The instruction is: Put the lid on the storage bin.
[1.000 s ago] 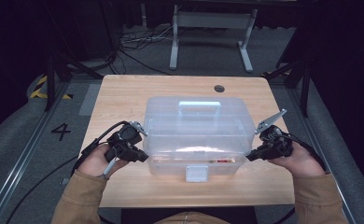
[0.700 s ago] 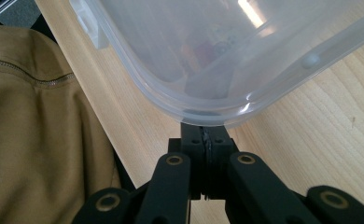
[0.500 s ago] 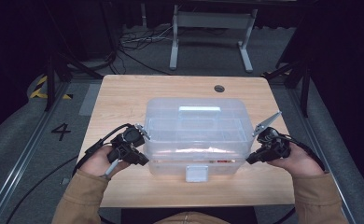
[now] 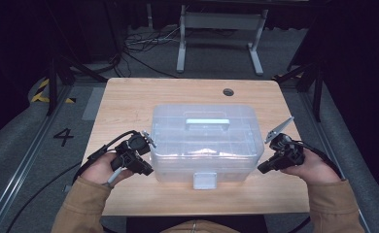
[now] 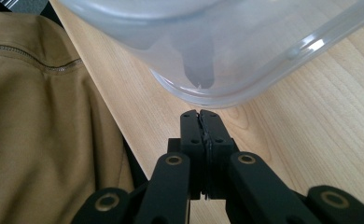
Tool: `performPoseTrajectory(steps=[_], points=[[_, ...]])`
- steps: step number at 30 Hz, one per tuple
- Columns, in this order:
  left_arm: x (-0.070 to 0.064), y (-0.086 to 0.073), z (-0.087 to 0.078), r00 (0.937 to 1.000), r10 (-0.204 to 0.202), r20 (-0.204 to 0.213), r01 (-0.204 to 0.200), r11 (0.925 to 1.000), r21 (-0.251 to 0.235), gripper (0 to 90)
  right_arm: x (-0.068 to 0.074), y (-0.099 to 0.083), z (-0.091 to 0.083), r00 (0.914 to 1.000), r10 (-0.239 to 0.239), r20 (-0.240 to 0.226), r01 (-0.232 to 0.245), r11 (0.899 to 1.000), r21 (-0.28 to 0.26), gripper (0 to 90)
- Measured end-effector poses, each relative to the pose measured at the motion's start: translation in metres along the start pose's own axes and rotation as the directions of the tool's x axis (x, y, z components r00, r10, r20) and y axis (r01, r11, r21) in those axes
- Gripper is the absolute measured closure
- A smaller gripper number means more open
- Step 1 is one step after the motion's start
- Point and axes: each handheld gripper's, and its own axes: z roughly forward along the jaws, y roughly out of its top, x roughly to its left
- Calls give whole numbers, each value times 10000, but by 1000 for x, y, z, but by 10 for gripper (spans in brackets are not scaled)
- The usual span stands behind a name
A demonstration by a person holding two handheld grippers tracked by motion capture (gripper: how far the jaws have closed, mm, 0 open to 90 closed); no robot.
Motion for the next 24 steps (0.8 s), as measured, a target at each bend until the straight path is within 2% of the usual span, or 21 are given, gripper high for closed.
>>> performPoseTrajectory(steps=[6,10,14,17,18,19,21,22,23,24], points=[[2,-3,-7,9999,-74,90,78,9990,-431,782,-1,-3,-7,10000,39,25,-39,9995,-299,858],[5,-9,-15,9996,-285,21,286,9943,-1024,767,0,-5,-16,9999,17,100,-10,9974,-717,830],[7,-16,-24,9985,-539,-23,527,9845,-1673,759,0,-6,-25,9999,26,154,-7,9929,-1188,807],[8,-20,-31,9972,-732,-147,683,9741,-2156,753,-3,-7,-31,9997,148,208,-113,9868,-1613,774],[8,-20,-31,9972,-732,-147,683,9741,-2156,753,-4,-8,-32,9995,152,266,-103,9848,-1734,765],[9,-22,-33,9958,-884,-219,806,9674,-2401,753,-4,-8,-34,9993,209,303,-149,9826,-1852,762],[10,-24,-34,9952,-942,-275,844,9646,-2498,752,-5,-9,-37,9987,292,418,-195,9764,-2153,736],[11,-25,-36,9945,-997,-326,878,9613,-2612,752,-5,-9,-37,9987,292,418,-195,9764,-2153,736],[14,-27,-38,9925,-1172,-347,1026,9531,-2847,749,-6,-10,-42,9980,414,486,-279,9679,-2500,727],[15,-28,-39,9907,-1303,-386,1131,9480,-2974,746,-6,-11,-43,9973,434,595,-263,9646,-2623,712]])
